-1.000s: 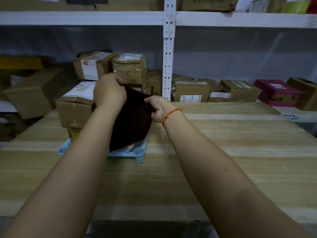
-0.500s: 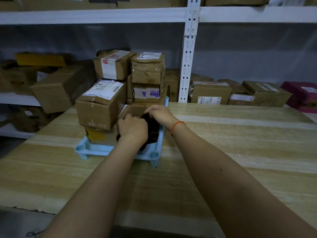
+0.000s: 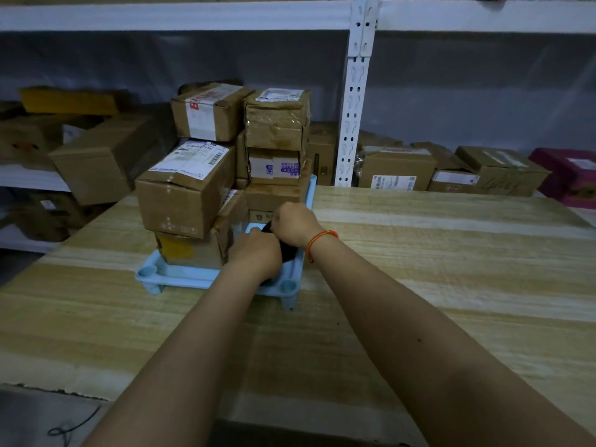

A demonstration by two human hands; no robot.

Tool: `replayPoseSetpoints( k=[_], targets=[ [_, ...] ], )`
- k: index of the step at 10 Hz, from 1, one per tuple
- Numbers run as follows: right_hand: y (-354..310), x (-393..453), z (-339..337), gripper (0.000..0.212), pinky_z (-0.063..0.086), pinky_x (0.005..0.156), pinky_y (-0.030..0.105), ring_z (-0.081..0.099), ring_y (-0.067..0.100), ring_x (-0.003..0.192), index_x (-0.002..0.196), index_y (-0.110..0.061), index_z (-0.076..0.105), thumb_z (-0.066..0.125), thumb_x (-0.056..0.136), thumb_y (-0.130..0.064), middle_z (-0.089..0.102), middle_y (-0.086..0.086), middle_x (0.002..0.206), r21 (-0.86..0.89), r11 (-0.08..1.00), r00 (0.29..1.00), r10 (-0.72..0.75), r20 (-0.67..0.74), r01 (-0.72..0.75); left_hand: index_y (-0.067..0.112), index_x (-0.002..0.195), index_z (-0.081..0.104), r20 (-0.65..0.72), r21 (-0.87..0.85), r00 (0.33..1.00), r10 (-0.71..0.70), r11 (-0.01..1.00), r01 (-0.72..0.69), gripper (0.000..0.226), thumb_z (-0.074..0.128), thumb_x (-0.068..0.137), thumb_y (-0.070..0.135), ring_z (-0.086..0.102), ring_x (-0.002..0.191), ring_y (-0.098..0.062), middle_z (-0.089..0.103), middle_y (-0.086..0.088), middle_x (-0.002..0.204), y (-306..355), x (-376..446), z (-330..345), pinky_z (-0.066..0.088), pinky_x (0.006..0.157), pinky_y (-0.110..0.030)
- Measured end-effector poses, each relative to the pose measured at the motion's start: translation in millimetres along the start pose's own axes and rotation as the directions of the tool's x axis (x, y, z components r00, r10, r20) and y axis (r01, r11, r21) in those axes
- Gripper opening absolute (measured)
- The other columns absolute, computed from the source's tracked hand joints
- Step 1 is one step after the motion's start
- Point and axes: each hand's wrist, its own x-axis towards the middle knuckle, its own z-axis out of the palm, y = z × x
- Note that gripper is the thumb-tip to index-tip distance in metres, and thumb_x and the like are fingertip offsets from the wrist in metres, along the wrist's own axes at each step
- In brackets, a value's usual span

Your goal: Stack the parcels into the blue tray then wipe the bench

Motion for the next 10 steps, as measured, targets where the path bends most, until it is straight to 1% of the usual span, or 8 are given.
replayPoseSetpoints(
  k=[2, 3, 4, 6, 7, 8, 9, 10],
  targets=[
    [13.1, -2.7, -1.8, 0.031, 0.046, 0.093, 0.032, 0.059, 0.023, 0.113, 0.118, -0.017, 0.070, 0.052, 0.095, -0.007, 0.067, 0.006, 0.122, 0.075, 0.982, 0.966, -0.186, 0.181, 0.175, 0.003, 0.136, 0.050, 0.009, -0.111, 0.999, -0.038, 0.993, 0.039, 0.042, 0.043, 0.101, 0.026, 0.050, 0.121, -0.033, 0.047, -0.021, 0.137, 8.3, 2.6, -3.0, 0.044, 0.093, -0.039],
    [16.1, -2.5, 1.0, 0.032, 0.049, 0.092, 0.038, 0.059, 0.026, 0.112, 0.121, -0.024, 0.069, 0.055, 0.093, -0.015, 0.067, 0.005, 0.122, -0.040, 0.976, 0.971, -0.206, 0.118, 0.212, 0.002, 0.129, 0.055, 0.004, -0.150, 0.997, -0.074, 0.986, 0.074, 0.035, 0.041, 0.102, 0.020, 0.058, 0.109, -0.029, 0.057, -0.019, 0.127, 5.7, 4.0, -11.1, 0.045, 0.076, -0.033],
    [14.9, -8.0, 4.3, 0.027, 0.043, 0.087, 0.040, 0.059, 0.028, 0.109, 0.119, -0.025, 0.066, 0.055, 0.094, -0.029, 0.066, 0.005, 0.117, -0.195, 0.970, 0.977, -0.170, -0.129, 0.143, 0.006, 0.124, 0.061, -0.037, -0.154, 0.989, -0.142, 0.979, 0.135, 0.031, 0.045, 0.099, 0.015, 0.059, 0.108, -0.030, 0.061, -0.016, 0.121, 1.8, 4.8, -18.2, 0.049, 0.079, -0.034],
    [16.9, -16.8, 11.1, 0.032, 0.031, 0.103, 0.049, 0.056, 0.028, 0.115, 0.124, -0.034, 0.063, 0.045, 0.098, -0.039, 0.064, 0.004, 0.122, -0.257, 0.960, 0.992, -0.083, 0.099, 0.106, 0.012, 0.115, 0.061, 0.014, -0.079, 0.988, -0.154, 0.985, 0.155, 0.023, 0.055, 0.094, 0.018, 0.059, 0.109, -0.029, 0.059, -0.012, 0.119, 4.2, -3.6, -4.0, 0.049, 0.081, -0.037],
    [22.0, -14.9, 11.4, 0.035, 0.040, 0.100, 0.048, 0.051, 0.030, 0.120, 0.131, -0.033, 0.058, 0.044, 0.099, -0.040, 0.060, 0.007, 0.129, -0.177, 0.979, 0.985, -0.071, 0.160, 0.099, 0.011, 0.113, 0.061, 0.047, -0.110, 0.985, -0.167, 0.979, 0.171, 0.021, 0.056, 0.094, 0.017, 0.060, 0.104, -0.028, 0.059, -0.012, 0.113, 5.2, -6.3, -11.3, 0.048, 0.077, -0.036],
    [27.1, -27.4, 8.0, 0.041, 0.045, 0.101, 0.046, 0.050, 0.032, 0.125, 0.138, -0.026, 0.054, 0.049, 0.098, -0.032, 0.057, 0.008, 0.136, -0.025, 0.997, 0.995, -0.066, 0.077, 0.068, 0.013, 0.102, 0.058, 0.047, -0.169, 0.982, -0.184, 0.967, 0.190, 0.013, 0.050, 0.097, 0.023, 0.056, 0.090, -0.027, 0.059, -0.013, 0.113, 7.7, -8.5, -15.6, 0.044, 0.072, -0.034],
    [44.2, -44.7, -5.3, 0.036, 0.046, 0.100, 0.038, 0.055, 0.030, 0.121, 0.131, -0.018, 0.061, 0.051, 0.097, -0.025, 0.061, 0.010, 0.132, 0.106, 0.994, 0.998, -0.004, -0.056, 0.010, 0.010, 0.102, 0.062, -0.092, -0.253, 0.972, -0.216, 0.949, 0.187, 0.025, 0.046, 0.098, 0.029, 0.057, 0.099, -0.028, 0.061, -0.010, 0.114, 13.6, -15.1, -18.5, 0.046, 0.077, -0.034],
    [63.7, -63.9, -34.2, 0.028, 0.045, 0.095, 0.033, 0.059, 0.023, 0.115, 0.119, -0.016, 0.067, 0.052, 0.098, -0.025, 0.067, 0.006, 0.123, 0.220, 0.972, 0.994, 0.098, -0.042, -0.087, 0.017, 0.115, 0.067, -0.217, -0.438, 0.970, -0.114, 0.899, 0.008, 0.025, 0.051, 0.097, 0.024, 0.058, 0.108, -0.027, 0.064, -0.007, 0.119, 28.7, -18.2, -26.2, 0.049, 0.087, -0.036]
  ],
)
